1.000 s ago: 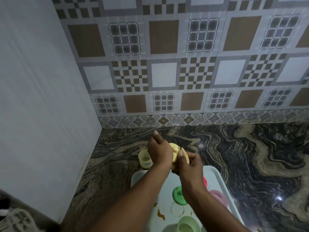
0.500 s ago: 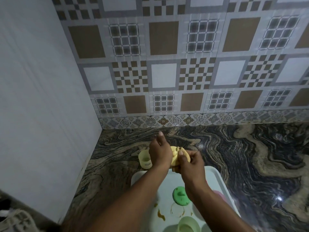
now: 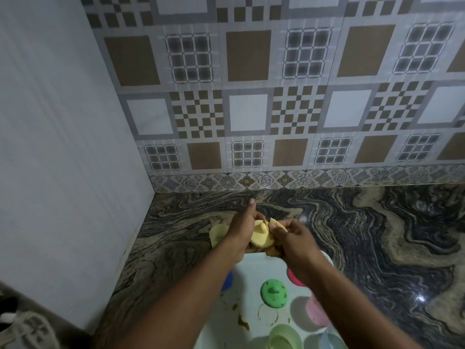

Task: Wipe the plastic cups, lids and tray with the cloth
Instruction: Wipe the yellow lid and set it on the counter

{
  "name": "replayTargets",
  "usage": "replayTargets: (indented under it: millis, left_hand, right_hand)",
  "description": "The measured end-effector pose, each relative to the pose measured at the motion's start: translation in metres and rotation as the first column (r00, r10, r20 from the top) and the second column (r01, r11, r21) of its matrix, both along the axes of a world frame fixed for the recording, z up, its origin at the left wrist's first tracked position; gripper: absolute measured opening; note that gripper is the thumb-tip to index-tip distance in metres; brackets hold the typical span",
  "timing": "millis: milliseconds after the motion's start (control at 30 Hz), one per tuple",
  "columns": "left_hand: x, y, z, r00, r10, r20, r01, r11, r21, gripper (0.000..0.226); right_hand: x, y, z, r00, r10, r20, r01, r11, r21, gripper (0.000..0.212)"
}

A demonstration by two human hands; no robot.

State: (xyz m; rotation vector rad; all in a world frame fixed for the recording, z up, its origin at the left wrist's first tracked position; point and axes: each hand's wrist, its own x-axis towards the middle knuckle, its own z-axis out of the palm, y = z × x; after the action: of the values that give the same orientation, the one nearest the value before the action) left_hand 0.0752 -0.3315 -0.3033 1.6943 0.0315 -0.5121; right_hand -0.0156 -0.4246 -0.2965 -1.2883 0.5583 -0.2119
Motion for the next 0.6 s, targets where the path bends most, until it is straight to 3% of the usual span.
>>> replayTargets:
  millis: [67,167,200,267,333,400,500,600]
  left_hand:
    - [0.003,0.001,0.006,0.995,0.018,0.100,-0.021,0.999,0.032,0.054]
    - [-0.007,-0.013,0.017,0.866,0.377,0.329,-0.402,0.916,0.009,0.049]
    - [-0.011,-0.016,0.018,0.825,0.455,0.335,-0.476,0.879,-0.022,0.049]
    - [-0.014,-0.017,0.009,0.837,0.457,0.300,-0.478,0.878,-0.004,0.050]
    - [-0.012,-0.007,0.000,0.911,0.287,0.297,-0.315,0.948,0.050,0.052]
    - [-0.006,0.009,-0.007,0.916,0.004,0.400,-0.032,0.997,0.063,0.043]
    - [0.001,0.030,-0.009,0.741,-0.374,0.558,0.309,0.927,0.212,0.031]
    - [0.005,0.038,-0.008,0.610,-0.500,0.615,0.380,0.866,0.326,0.046]
  right_hand:
    - [0.002,-0.007,0.006,0.996,0.090,0.007,-0.090,0.996,-0.008,0.011]
    - [0.007,0.019,-0.009,0.989,-0.145,0.027,0.147,0.981,-0.123,0.014]
    - [0.007,0.029,-0.016,0.973,-0.228,0.047,0.232,0.964,-0.130,0.014]
    - [0.005,0.035,-0.023,0.956,-0.284,0.069,0.289,0.954,-0.081,0.016]
    - [0.005,0.021,-0.024,0.964,-0.257,0.065,0.262,0.961,-0.085,0.012]
    - [0.007,0.000,-0.019,0.971,-0.223,0.082,0.234,0.959,-0.159,0.010]
    - [0.009,-0.021,-0.010,0.988,-0.122,0.099,0.142,0.963,-0.229,0.010]
    - [0.011,-0.023,-0.006,0.997,-0.040,0.071,0.056,0.969,-0.240,0.014]
